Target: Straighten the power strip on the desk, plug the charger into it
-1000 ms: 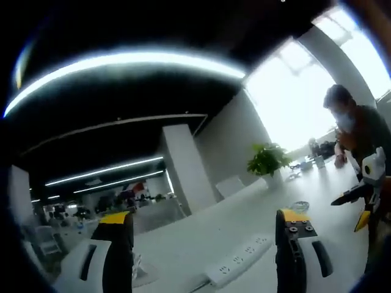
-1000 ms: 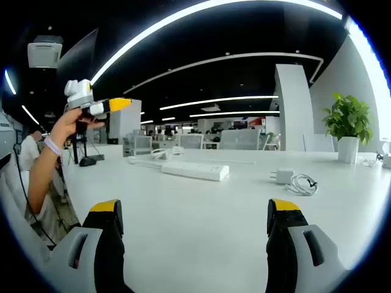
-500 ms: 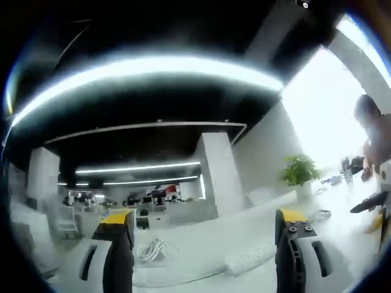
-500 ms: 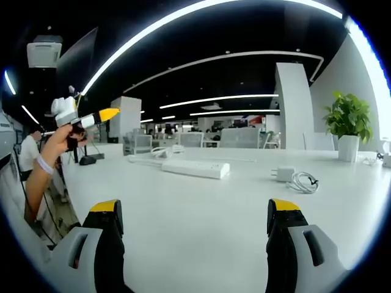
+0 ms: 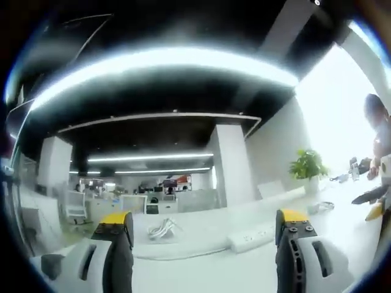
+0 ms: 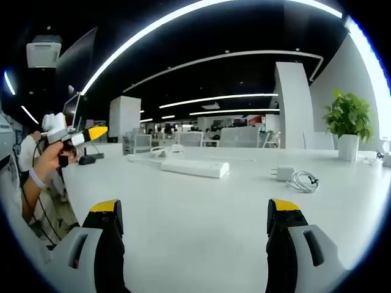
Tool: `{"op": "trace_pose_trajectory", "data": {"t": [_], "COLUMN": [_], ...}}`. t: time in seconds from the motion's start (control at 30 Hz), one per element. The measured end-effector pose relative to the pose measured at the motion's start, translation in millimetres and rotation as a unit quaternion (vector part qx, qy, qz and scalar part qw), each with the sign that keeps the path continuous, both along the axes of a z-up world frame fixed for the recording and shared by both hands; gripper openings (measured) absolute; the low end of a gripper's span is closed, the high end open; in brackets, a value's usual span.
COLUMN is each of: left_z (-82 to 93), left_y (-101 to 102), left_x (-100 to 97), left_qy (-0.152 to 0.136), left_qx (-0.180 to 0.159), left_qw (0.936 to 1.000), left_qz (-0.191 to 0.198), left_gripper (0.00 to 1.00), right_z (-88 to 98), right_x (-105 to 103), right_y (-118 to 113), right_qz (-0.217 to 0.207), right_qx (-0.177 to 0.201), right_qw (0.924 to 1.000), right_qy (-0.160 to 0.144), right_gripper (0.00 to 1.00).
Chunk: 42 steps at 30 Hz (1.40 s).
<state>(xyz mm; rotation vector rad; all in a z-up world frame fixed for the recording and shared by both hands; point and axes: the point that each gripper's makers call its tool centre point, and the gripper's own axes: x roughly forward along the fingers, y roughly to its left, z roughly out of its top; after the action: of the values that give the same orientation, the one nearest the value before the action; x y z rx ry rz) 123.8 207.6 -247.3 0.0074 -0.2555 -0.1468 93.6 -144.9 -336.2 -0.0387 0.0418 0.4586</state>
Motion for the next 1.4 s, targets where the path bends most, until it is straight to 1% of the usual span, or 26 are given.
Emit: {"op": "trace_pose_trajectory", "data": {"t": [0.07,0.17,0.33,0.4,0.5,0.6,0.67,0.73,0.93,1.03,1.17,1.3,1.4], "left_z": [-5.1,-15.7,-36.1,-41.0,-49.8,-56.4,-63.4,-72.9,-88.8,-92.5,-100.0,-107.8,-109.0], "left_y": [1,3,3,5,8,8,7,5,-6,-12,-18,-19,-20], "left_x": [-2.4,-3.5,-5.9,-6.7,-8.5,-10.7,-12.3,-14.2,-18.3,-19.5,-21.6,-21.7,-22.7], "left_qy": [0.003,0.018,0.049,0.057,0.079,0.094,0.11,0.133,0.172,0.181,0.203,0.22,0.225], "left_qx": [-0.002,0.0,-0.001,-0.003,-0.005,0.001,0.006,0.008,0.017,0.012,0.008,0.01,0.009], "left_qw": [1.0,0.9998,0.9988,0.9983,0.9968,0.9955,0.9939,0.9911,0.9842,0.9819,0.9767,0.9724,0.9708], "left_qz": [0.0,0.004,0.002,0.006,0.007,0.004,0.003,-0.007,-0.038,-0.053,-0.071,-0.078,-0.082], "left_gripper": [0.99,0.99,0.99,0.99,0.99,0.99,0.99,0.99,0.98,0.98,0.98,0.98,0.98], "right_z": [-0.8,-1.6,-1.7,-1.6,-2.0,-2.8,-3.2,-3.5,-4.2,-4.2,-4.2,-5.0,-4.7], "right_x": [0,0,1,1,1,1,1,1,1,2,2,2,2], "right_y": [0,0,1,1,1,1,1,0,0,-1,-2,-3,-4], "right_qz": [0.0,0.001,0.001,0.001,0.001,0.001,0.0,0.0,-0.001,-0.002,-0.003,-0.004,-0.004], "right_qx": [0.0,-0.001,0.0,0.0,-0.001,0.0,0.001,0.002,0.0,0.001,0.001,0.0,0.0], "right_qw": [1.0,1.0,1.0,1.0,1.0,1.0,1.0,1.0,1.0,1.0,1.0,1.0,1.0], "right_qy": [0.001,0.002,0.002,0.002,0.002,0.002,0.003,0.003,0.005,0.004,0.005,0.006,0.006], "right_gripper": [0.98,0.98,0.98,0.98,0.98,0.98,0.98,0.98,0.98,0.98,0.98,0.98,0.98]}}
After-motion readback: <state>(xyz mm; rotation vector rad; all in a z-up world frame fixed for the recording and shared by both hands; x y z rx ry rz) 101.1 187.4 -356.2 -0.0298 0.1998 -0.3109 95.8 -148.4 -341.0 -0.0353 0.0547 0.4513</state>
